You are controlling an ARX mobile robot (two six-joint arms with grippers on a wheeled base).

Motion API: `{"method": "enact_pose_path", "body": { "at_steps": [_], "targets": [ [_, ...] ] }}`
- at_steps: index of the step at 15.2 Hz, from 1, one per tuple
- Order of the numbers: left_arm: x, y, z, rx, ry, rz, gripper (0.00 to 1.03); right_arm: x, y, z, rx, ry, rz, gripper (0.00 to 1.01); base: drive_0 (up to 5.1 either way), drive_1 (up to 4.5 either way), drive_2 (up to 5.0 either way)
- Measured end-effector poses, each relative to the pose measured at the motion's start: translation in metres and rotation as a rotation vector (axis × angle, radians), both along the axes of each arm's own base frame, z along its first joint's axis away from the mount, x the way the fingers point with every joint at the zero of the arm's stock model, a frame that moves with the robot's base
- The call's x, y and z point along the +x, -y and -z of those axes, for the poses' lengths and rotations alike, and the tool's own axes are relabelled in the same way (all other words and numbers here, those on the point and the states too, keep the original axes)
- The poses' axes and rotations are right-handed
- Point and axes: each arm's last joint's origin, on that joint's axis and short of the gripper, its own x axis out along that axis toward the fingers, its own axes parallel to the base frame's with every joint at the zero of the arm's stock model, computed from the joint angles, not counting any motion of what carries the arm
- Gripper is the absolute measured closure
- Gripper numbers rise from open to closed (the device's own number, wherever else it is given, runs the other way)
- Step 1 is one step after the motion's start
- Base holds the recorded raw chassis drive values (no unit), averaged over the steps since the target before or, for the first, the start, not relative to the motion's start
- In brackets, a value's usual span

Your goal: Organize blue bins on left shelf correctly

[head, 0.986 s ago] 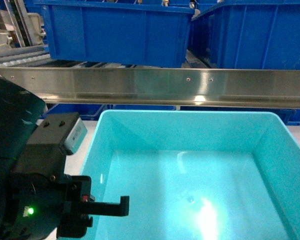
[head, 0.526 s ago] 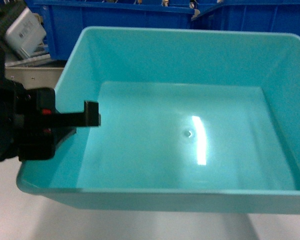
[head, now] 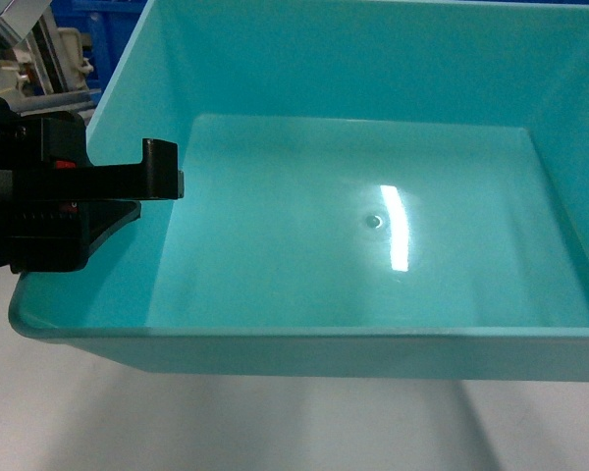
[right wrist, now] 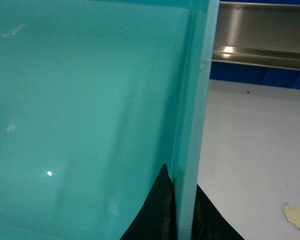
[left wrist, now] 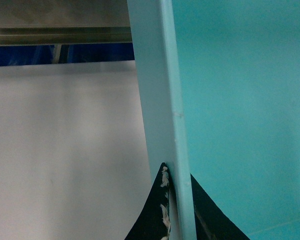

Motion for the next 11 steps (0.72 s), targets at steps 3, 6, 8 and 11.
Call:
{"method": "enact_pose_path", "body": {
  "at_steps": [3,6,8,11],
  "targets": [
    [0.0,0.0,0.0,0.001,0.0,-0.001,1.01,0.0001,0.0,-0.0002,0.0,0.001,-0.001,0.99,-4.5,0.61,4.0],
    [-0.0001,-0.0001,0.0,0.001,0.0,-0.001,1.01,0.0,-0.0001,-0.0001,0.0,0.0,-0.001,0.99,-4.3,0.03,4.3],
    [-0.0003,-0.0002,0.0004,0.003,-0.005,-0.001,1.01,0.0,-0.0001,0.0003,0.0,-0.003,-0.001,0.99,-4.5,0.35,4.1],
    [-0.0001,-0.0001,0.0001,0.002,-0.001,-0.002,1.01,0.0001,0.0,0.0,0.0,-0.001,0.0,0.99,-4.9,0.88,3.5]
  ]
}}
